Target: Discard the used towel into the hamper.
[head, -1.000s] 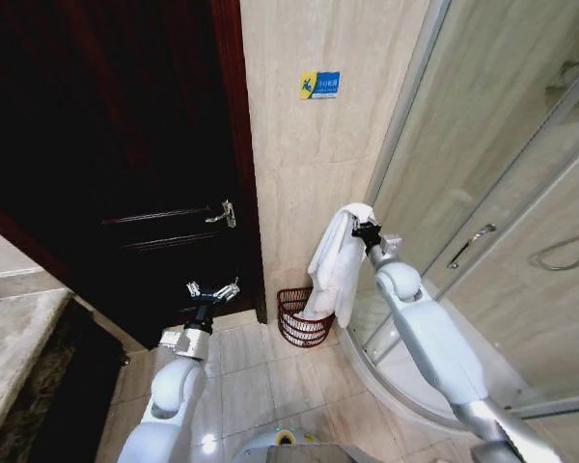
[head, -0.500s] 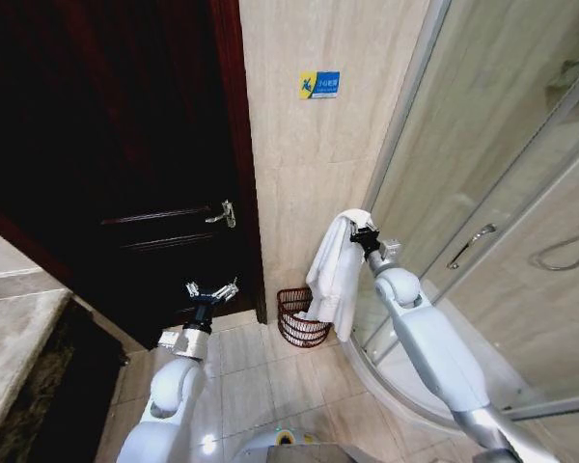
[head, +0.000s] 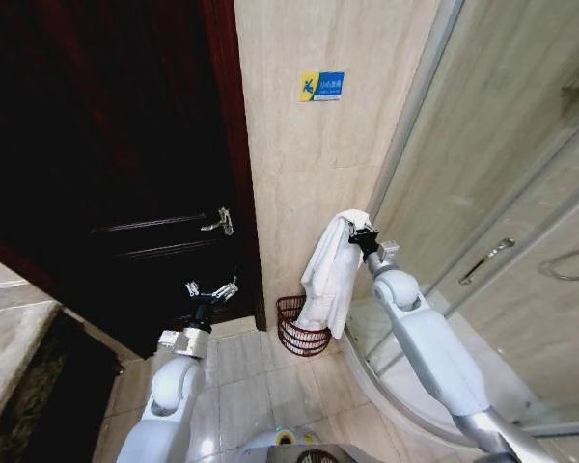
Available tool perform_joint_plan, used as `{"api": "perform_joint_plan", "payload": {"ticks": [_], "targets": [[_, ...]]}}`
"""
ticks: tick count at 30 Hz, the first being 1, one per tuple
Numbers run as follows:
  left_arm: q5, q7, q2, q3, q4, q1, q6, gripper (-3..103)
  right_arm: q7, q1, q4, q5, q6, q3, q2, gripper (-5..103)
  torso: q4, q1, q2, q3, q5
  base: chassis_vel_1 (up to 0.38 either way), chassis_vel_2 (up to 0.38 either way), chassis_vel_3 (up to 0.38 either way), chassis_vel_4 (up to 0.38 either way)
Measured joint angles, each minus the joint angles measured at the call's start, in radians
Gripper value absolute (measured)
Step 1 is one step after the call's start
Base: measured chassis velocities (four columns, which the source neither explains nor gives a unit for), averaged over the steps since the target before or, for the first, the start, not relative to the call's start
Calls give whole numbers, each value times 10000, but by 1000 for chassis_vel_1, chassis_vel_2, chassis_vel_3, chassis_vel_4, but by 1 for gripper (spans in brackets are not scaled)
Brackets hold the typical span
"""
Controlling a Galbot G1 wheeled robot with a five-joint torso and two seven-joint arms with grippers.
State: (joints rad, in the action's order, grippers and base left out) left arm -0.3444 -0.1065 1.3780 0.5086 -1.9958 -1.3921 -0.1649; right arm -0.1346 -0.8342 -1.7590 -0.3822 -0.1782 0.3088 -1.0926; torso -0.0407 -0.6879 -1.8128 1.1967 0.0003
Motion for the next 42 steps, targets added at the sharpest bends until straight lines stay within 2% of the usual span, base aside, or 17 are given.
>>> {"api": "perform_joint_plan", "payload": {"ticks": [10,15,24,30,42], "targets": [[53,-12,75,-26,1,-83,-12,100,68,-23,438,-166,17,5,-215,7,2,10,-3,-3,-4,0,0,0,0],[101,-24,95,-29,-69,-134,-45,100,543,194,1594,114,542,-125,-695,7,1,4,-2,-1,0,0,0,0,0],[59,-24,34,17,-104,-125,-44,100,454,1068,2120,200,629,-462,-1268,7,0,3,-2,-2,-5,0,0,0,0],[78,-16,-10,30,-160,-176,-21,100,201,1874,3049,184,1515,-658,-2051,7,-3,4,-2,-2,-8,0,0,0,0],[242,18,49,-34,-295,-233,10,100,225,1505,4246,367,1315,-290,-2636,7,0,6,-3,-2,-3,0,0,0,0]]}}
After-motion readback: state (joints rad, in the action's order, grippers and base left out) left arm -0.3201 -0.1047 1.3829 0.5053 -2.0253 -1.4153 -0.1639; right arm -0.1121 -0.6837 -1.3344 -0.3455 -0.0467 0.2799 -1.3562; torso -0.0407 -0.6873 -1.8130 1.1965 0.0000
